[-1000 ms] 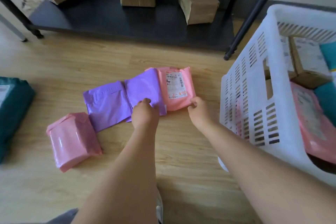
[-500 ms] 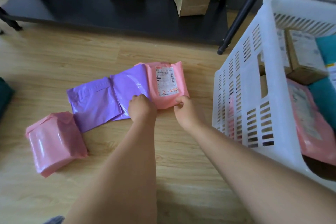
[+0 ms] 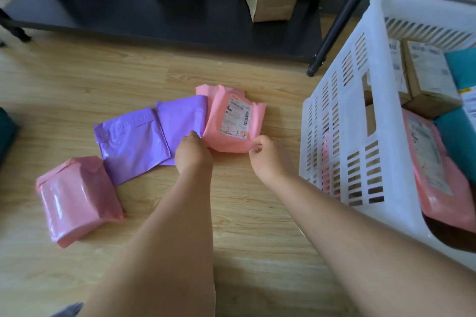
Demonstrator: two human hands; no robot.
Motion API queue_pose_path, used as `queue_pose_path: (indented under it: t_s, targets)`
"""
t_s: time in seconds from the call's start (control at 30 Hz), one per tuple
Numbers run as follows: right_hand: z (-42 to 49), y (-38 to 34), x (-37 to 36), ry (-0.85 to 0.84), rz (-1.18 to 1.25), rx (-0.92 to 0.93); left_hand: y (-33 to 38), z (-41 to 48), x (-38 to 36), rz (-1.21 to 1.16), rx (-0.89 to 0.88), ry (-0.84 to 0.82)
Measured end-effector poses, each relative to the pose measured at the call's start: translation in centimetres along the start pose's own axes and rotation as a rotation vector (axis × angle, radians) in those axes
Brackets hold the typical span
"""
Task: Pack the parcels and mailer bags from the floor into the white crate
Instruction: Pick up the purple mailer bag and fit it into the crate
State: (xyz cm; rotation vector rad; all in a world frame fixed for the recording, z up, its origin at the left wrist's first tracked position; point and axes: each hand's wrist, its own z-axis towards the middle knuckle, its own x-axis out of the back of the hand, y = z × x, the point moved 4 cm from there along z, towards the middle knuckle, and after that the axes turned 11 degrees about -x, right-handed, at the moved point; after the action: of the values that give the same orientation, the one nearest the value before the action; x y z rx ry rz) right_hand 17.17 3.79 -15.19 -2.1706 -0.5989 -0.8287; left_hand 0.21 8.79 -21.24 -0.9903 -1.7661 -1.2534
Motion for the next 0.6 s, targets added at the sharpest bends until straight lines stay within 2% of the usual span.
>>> queue_pose_path:
  t_s: [0.17, 0.37, 0.6]
  targets:
    - [-1.1, -0.8, 0.2, 0.003, 0.007, 0.016, 0.4, -0.7, 2.8, -0.034, 0.002, 0.112]
    - [-4.1, -3.0, 3.1, 0.015, 0.047, 0.099, 1.7, -2.0, 9.8, -0.127, -0.011, 0.209]
    - [-9.5, -4.6, 10.1, 0.085, 0.176, 0.223, 7.1, -6.4, 17.3, -0.442, -0.110, 0.230]
